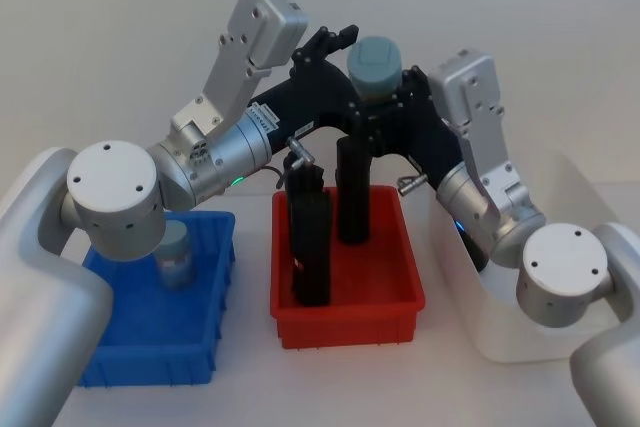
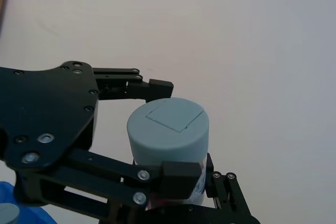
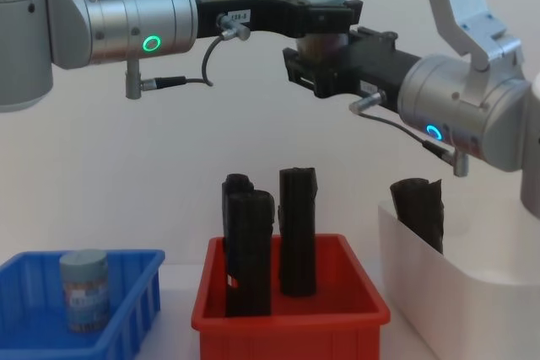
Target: Pick the cotton swabs from the blue box and place them into the white box.
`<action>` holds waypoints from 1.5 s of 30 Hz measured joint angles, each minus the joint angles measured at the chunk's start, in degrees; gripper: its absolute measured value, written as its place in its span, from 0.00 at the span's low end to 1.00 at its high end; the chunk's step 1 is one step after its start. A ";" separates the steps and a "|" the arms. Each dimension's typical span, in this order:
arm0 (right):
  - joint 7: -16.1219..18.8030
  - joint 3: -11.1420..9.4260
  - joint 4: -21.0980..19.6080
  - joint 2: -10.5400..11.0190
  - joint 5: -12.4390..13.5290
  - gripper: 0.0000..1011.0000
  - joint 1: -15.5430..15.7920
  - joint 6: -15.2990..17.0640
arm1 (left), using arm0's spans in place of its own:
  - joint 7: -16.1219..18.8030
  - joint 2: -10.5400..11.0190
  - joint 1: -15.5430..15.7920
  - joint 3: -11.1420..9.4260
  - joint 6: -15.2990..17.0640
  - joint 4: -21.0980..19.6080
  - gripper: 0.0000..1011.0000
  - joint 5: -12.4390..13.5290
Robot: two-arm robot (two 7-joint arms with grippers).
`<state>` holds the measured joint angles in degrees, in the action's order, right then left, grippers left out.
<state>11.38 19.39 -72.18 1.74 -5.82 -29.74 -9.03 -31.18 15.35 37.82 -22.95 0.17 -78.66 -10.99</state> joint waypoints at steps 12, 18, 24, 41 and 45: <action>-6.06 -0.58 -0.77 0.38 2.01 0.63 1.75 3.70 | 0.00 0.00 0.00 0.02 0.00 0.00 0.99 0.03; -10.12 -1.19 -1.23 0.70 3.65 0.63 2.90 5.27 | 0.00 0.00 0.00 0.02 0.00 0.00 0.99 0.03; -14.67 -2.07 -1.72 1.06 5.83 0.63 4.15 6.75 | 0.01 0.00 0.00 0.02 0.00 0.00 0.99 0.03; -26.99 -5.61 -2.31 2.29 13.33 0.65 6.99 11.29 | 0.05 0.00 0.00 0.02 0.00 0.00 0.99 0.03; -29.51 -6.62 -2.16 2.57 15.07 0.80 7.41 12.24 | 0.05 0.00 0.00 0.02 0.00 0.00 0.99 0.03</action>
<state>-18.14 12.77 -74.33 4.31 9.25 -22.33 3.20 -31.13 15.35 37.83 -22.93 0.17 -78.67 -10.97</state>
